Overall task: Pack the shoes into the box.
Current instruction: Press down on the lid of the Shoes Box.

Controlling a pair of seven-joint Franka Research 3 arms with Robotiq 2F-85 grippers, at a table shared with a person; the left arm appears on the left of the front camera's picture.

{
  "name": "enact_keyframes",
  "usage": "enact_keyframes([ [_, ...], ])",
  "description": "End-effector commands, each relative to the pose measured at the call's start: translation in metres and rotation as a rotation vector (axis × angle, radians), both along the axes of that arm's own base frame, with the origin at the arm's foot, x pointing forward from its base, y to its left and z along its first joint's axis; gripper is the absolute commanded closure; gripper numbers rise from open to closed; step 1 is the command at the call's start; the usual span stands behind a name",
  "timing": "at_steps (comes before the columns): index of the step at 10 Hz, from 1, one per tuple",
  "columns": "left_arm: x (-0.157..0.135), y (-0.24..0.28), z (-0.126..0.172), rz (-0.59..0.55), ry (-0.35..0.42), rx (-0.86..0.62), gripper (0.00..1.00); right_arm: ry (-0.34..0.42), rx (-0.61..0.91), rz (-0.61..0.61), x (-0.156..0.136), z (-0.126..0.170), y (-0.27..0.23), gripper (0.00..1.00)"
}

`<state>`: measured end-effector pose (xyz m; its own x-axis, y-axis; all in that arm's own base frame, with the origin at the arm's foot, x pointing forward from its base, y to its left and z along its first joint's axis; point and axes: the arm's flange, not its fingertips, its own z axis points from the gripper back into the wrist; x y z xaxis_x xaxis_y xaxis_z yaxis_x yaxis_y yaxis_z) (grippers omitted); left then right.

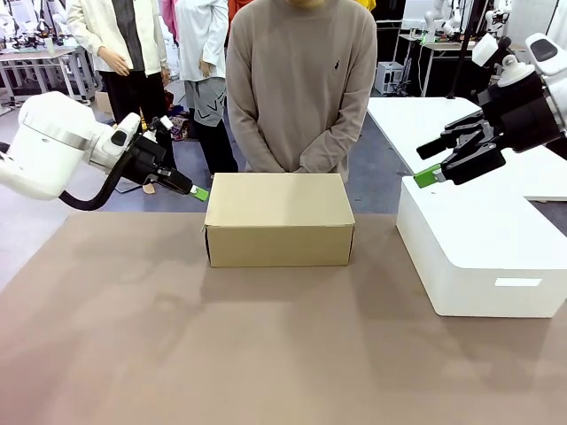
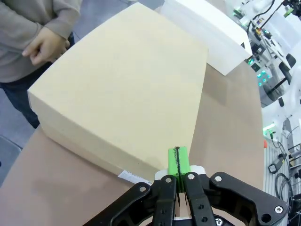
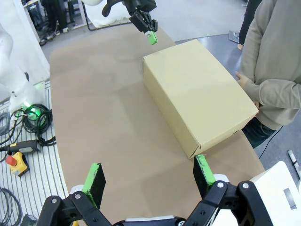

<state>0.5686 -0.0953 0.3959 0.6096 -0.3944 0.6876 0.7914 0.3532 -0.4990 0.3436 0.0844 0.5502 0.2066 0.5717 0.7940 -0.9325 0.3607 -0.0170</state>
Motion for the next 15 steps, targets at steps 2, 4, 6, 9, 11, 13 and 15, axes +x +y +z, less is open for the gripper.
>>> enact_keyframes([
  [2, -0.001, 0.0, -0.001, -0.004, -0.02, -0.023, 1.0, -0.029, 0.027, 0.023, 0.004, -0.002, 0.002, 0.0],
  [4, -0.001, 0.0, -0.001, -0.004, -0.02, -0.023, 1.0, -0.029, 0.027, 0.023, 0.004, -0.002, 0.002, 0.0],
  [6, -0.001, 0.0, -0.001, -0.004, -0.02, -0.023, 1.0, -0.029, 0.027, 0.023, 0.004, -0.002, 0.002, 0.0],
  [9, -0.006, 0.0, 0.018, -0.056, -0.04, 0.106, 1.0, -0.029, 0.027, 0.023, 0.004, -0.002, 0.002, 0.0],
  [11, -0.015, 0.007, 0.043, -0.087, -0.085, 0.249, 1.0, -0.029, 0.027, 0.023, 0.004, -0.002, 0.002, 0.0],
  [13, -0.025, 0.015, 0.063, -0.091, -0.124, 0.366, 0.77, -0.029, 0.027, 0.023, 0.004, -0.002, 0.002, 0.0],
  [15, -0.042, 0.023, 0.072, -0.176, -0.178, 0.492, 0.38, 0.0, 0.0, 0.0, 0.0, 0.0, 0.0, 0.0],
])
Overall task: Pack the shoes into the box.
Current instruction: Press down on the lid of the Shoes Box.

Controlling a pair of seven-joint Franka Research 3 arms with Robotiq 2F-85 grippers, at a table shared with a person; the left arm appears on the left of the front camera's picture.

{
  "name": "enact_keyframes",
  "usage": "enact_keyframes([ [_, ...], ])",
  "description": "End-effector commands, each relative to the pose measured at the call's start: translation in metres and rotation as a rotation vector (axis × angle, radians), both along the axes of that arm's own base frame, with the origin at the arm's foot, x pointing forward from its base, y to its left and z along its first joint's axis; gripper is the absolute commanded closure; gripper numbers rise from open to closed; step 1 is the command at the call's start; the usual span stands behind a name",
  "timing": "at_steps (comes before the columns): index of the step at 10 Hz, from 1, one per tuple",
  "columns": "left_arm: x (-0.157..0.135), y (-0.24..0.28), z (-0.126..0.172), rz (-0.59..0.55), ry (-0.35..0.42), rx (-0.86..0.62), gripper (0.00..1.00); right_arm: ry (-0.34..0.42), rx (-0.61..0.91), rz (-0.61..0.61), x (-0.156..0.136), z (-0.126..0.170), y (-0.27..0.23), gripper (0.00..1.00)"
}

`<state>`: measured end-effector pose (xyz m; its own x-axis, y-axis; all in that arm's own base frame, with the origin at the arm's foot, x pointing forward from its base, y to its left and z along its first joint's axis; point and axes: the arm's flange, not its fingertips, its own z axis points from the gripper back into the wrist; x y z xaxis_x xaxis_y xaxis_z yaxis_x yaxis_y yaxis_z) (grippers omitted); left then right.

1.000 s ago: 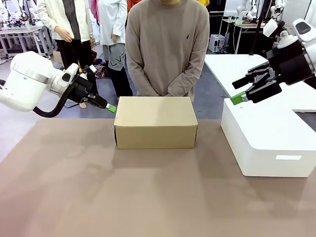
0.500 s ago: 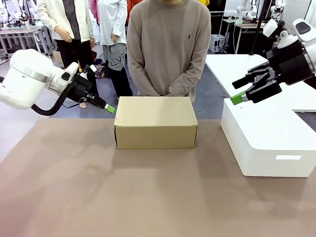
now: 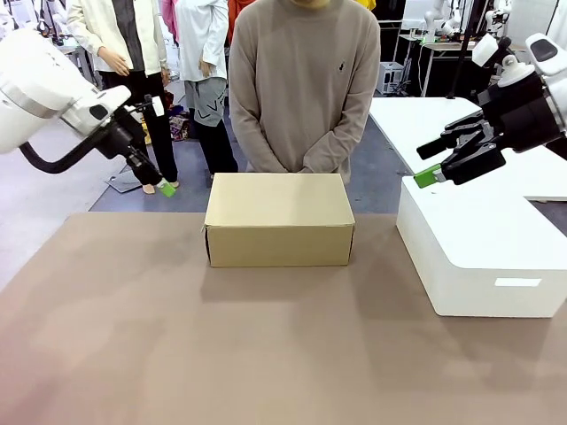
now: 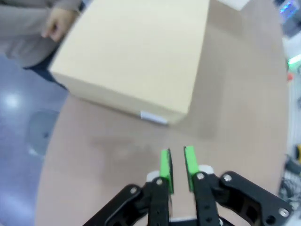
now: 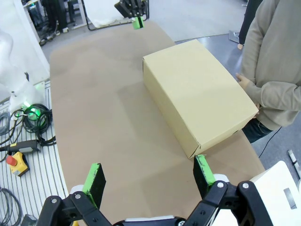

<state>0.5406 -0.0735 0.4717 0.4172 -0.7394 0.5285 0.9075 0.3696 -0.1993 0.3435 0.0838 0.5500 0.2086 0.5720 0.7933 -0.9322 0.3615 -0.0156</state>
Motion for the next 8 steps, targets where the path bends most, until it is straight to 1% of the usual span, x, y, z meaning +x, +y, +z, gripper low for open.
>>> enact_keyframes([
  [1, -0.022, 0.003, -0.003, -0.068, -0.022, 0.119, 0.18, 0.02, -0.022, 0.015, 0.002, 0.007, 0.004, 0.2],
  [2, -0.031, 0.007, -0.001, -0.087, -0.043, 0.159, 0.0, 0.05, -0.036, 0.016, 0.005, 0.017, 0.011, 0.4],
  [5, -0.056, 0.016, 0.004, -0.115, -0.102, 0.292, 0.0, 0.106, -0.162, 0.055, 0.022, 0.048, 0.047, 0.99],
  [6, -0.066, 0.017, 0.004, -0.14, -0.113, 0.334, 0.0, 0.115, -0.202, 0.051, 0.03, 0.054, 0.061, 1.0],
  [7, -0.075, 0.018, 0.006, -0.158, -0.131, 0.366, 0.0, 0.146, -0.234, 0.037, 0.038, 0.06, 0.075, 1.0],
  [8, -0.083, 0.02, 0.006, -0.161, -0.146, 0.396, 0.0, 0.164, -0.271, 0.003, 0.047, 0.065, 0.091, 1.0],
])
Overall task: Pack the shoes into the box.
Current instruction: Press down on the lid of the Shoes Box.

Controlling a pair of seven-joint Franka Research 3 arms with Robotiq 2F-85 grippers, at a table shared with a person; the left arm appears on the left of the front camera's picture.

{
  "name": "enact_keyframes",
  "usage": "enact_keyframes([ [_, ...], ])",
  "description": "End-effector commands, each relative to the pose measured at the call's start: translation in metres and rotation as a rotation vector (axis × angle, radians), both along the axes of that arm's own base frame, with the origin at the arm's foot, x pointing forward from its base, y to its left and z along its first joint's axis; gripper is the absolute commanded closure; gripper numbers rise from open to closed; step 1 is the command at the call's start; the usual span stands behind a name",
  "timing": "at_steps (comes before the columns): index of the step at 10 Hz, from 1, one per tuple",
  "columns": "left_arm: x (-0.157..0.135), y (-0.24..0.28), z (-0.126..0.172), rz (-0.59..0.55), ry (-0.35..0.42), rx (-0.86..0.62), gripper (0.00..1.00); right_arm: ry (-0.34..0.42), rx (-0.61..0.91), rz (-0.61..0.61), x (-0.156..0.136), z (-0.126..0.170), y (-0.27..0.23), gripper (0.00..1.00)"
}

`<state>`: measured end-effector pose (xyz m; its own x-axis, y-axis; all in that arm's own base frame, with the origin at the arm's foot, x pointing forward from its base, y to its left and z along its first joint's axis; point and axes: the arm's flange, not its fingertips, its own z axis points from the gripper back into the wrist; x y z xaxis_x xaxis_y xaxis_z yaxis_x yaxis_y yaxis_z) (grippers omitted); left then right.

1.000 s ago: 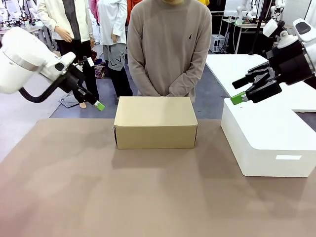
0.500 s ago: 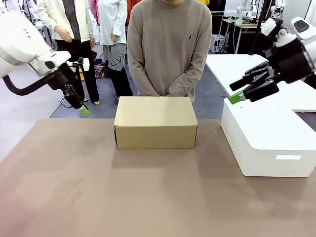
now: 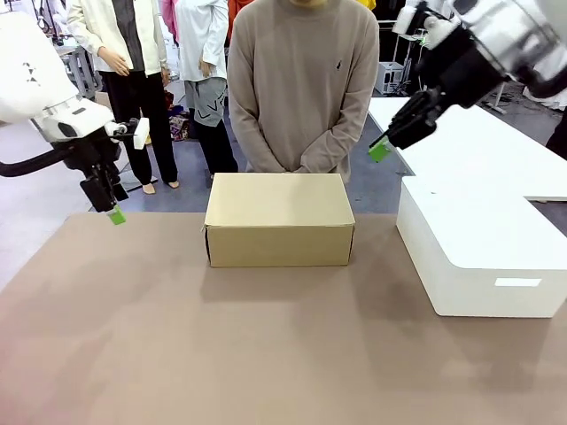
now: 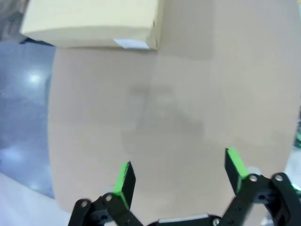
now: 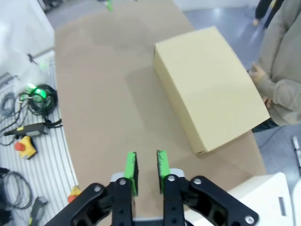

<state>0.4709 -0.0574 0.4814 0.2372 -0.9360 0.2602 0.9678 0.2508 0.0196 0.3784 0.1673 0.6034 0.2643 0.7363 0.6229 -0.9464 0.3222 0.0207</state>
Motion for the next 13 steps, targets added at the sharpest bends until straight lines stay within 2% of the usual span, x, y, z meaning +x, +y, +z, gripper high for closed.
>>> enact_keyframes([
  [1, -0.02, 0.003, -0.003, -0.011, -0.05, 0.039, 0.0, 0.038, -0.102, -0.057, 0.02, 0.014, 0.022, 1.0],
  [3, -0.036, 0.001, -0.003, -0.001, -0.069, 0.064, 0.0, 0.056, -0.189, -0.094, 0.035, 0.01, 0.053, 1.0],
  [6, -0.052, -0.002, -0.008, 0.122, -0.13, 0.104, 0.0, 0.037, -0.294, -0.135, 0.059, -0.002, 0.089, 1.0],
  [8, -0.051, -0.009, -0.01, 0.255, -0.098, 0.054, 0.0, 0.024, -0.318, -0.15, 0.066, -0.009, 0.1, 1.0],
  [9, -0.045, -0.012, -0.011, 0.291, -0.091, 0.031, 0.0, 0.044, -0.274, -0.096, 0.055, -0.012, 0.09, 1.0],
  [10, -0.049, -0.003, -0.007, 0.173, -0.106, 0.062, 0.0, 0.044, -0.274, -0.096, 0.055, -0.012, 0.09, 1.0],
  [13, -0.049, -0.003, -0.007, 0.173, -0.106, 0.062, 0.0, 0.044, -0.274, -0.096, 0.055, -0.012, 0.09, 1.0],
])
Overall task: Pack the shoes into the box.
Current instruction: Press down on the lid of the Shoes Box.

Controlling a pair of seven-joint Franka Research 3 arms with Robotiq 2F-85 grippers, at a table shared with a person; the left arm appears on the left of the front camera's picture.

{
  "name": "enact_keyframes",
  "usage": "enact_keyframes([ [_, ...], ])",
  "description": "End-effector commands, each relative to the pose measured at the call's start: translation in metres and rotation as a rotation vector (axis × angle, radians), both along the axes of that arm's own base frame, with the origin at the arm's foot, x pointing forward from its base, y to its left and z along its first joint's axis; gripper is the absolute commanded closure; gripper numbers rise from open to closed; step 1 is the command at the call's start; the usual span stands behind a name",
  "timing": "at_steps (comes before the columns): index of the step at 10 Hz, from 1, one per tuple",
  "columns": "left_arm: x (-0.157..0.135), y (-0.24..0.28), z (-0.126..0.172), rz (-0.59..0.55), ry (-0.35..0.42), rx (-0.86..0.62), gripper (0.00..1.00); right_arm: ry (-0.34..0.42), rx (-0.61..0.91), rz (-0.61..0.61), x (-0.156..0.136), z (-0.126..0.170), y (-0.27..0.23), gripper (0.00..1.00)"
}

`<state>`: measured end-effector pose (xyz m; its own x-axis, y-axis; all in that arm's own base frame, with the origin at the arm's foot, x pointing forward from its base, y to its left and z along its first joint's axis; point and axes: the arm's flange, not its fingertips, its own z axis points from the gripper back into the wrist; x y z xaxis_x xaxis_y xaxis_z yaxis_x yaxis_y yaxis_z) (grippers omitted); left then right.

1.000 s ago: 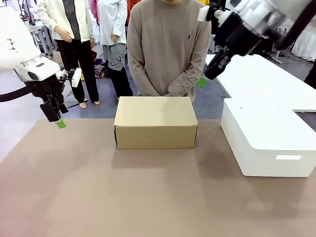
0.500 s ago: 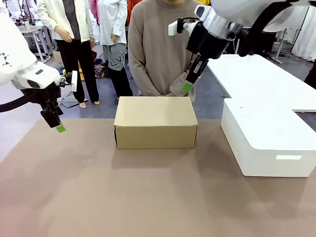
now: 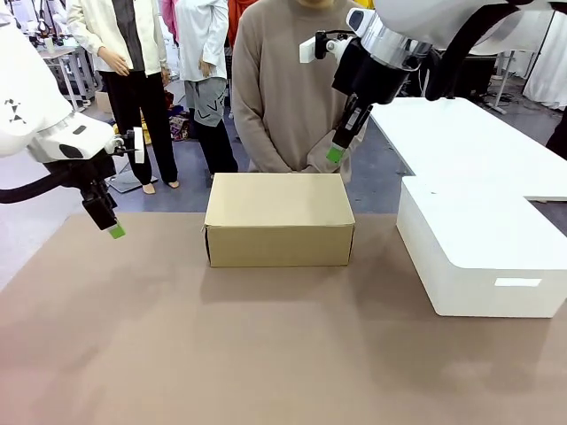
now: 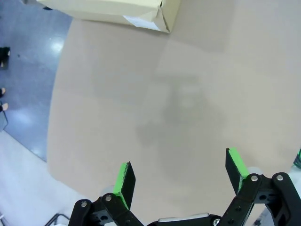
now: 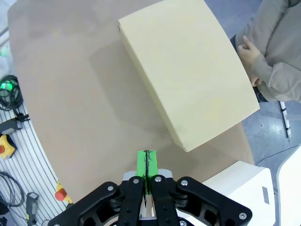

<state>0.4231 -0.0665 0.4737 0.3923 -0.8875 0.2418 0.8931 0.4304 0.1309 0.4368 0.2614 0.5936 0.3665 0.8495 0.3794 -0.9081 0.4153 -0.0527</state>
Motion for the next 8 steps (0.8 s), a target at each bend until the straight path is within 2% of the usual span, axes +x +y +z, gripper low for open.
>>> enact_keyframes([
  [1, -0.001, 0.006, 0.001, -0.023, -0.006, 0.009, 0.0, 0.008, 0.017, 0.007, -0.003, -0.002, -0.005, 1.0],
  [3, -0.001, 0.006, 0.001, -0.023, -0.006, 0.009, 0.0, 0.0, 0.0, 0.0, 0.0, 0.0, 0.0, 1.0],
  [5, -0.001, 0.006, 0.001, -0.023, -0.006, 0.009, 0.0, 0.077, -0.048, -0.149, 0.027, -0.003, 0.027, 1.0],
  [7, -0.001, 0.006, 0.001, -0.023, -0.006, 0.009, 0.0, 0.104, -0.081, -0.237, 0.057, -0.011, 0.054, 1.0],
  [8, -0.001, 0.006, 0.001, -0.023, -0.006, 0.009, 0.0, 0.091, -0.093, -0.307, 0.071, -0.018, 0.067, 1.0],
])
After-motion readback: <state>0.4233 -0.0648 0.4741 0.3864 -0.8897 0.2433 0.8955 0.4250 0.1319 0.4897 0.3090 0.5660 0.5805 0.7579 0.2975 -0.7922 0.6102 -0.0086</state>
